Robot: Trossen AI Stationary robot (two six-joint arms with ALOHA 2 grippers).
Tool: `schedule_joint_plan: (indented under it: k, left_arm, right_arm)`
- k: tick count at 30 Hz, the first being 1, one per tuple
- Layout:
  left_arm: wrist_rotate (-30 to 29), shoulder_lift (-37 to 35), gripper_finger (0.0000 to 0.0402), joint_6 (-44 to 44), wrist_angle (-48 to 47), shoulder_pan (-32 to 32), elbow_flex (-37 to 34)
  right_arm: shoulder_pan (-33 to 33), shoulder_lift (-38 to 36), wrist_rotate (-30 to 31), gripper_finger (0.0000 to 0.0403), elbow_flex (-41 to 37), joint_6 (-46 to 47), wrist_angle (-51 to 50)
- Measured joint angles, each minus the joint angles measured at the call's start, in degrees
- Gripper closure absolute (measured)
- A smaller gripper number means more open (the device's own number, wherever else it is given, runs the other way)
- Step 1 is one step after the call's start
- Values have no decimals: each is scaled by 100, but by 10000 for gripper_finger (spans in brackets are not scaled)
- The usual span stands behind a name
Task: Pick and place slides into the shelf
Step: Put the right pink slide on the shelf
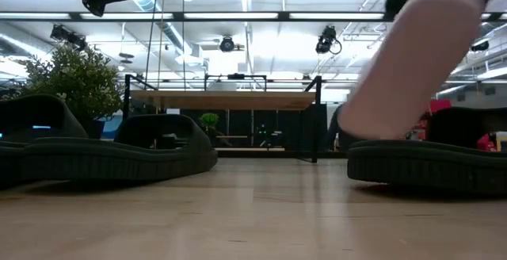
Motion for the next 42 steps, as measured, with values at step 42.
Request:
schedule_joint_plan:
  k: [42]
  left_arm:
    - [-1,-2,294,150,-185,0,0]
  right_arm:
    - [-4023,3883,1116,393,3605,-6844,1942]
